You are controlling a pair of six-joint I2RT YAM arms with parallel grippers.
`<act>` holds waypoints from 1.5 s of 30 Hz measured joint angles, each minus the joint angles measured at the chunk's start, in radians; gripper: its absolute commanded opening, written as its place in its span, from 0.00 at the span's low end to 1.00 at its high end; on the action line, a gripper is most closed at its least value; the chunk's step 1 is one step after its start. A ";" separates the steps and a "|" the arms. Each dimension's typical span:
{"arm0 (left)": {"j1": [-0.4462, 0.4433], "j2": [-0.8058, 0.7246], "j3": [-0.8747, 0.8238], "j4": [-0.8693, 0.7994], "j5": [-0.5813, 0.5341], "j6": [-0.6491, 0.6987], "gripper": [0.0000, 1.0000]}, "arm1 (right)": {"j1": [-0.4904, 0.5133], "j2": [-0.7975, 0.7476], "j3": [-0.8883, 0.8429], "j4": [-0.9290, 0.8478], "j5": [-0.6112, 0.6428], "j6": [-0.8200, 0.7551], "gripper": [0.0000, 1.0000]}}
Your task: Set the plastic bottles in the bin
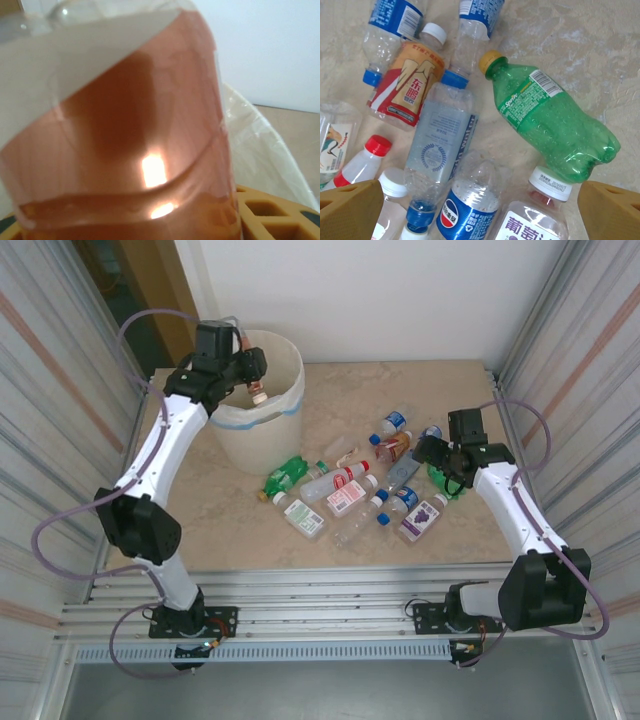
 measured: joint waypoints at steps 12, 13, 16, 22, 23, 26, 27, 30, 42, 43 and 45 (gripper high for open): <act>0.000 0.119 0.041 -0.002 -0.039 0.024 0.66 | -0.082 -0.075 -0.078 -0.031 0.005 0.002 0.98; 0.000 0.119 0.041 -0.004 -0.039 0.027 0.70 | -0.090 -0.081 -0.087 -0.034 0.002 0.004 0.98; 0.000 0.120 0.041 -0.005 -0.039 0.029 0.82 | -0.105 -0.090 -0.107 -0.043 -0.005 0.008 0.98; 0.000 0.118 0.043 -0.007 -0.038 0.029 0.94 | -0.109 -0.104 -0.135 -0.054 -0.010 0.031 0.98; 0.000 0.116 0.043 -0.008 -0.038 0.029 0.96 | -0.111 -0.109 -0.142 -0.055 -0.011 0.034 0.98; 0.000 0.102 0.043 -0.012 -0.034 0.029 0.99 | -0.111 -0.127 -0.161 -0.063 -0.010 0.045 0.98; 0.000 0.095 0.043 -0.016 -0.033 0.028 0.99 | -0.111 -0.132 -0.166 -0.068 -0.010 0.047 0.98; 0.000 0.059 0.042 -0.025 -0.024 0.026 0.99 | -0.113 -0.152 -0.186 -0.077 -0.010 0.054 0.98; -0.040 -0.224 -0.118 -0.022 0.011 -0.005 0.99 | -0.061 -0.220 -0.327 -0.097 -0.089 0.150 0.99; -0.054 -0.253 -0.149 -0.021 0.011 -0.010 0.99 | -0.038 -0.227 -0.344 -0.098 -0.089 0.165 0.99; -0.080 -0.308 -0.217 -0.016 0.012 -0.024 0.99 | 0.006 -0.235 -0.369 -0.097 -0.089 0.195 0.99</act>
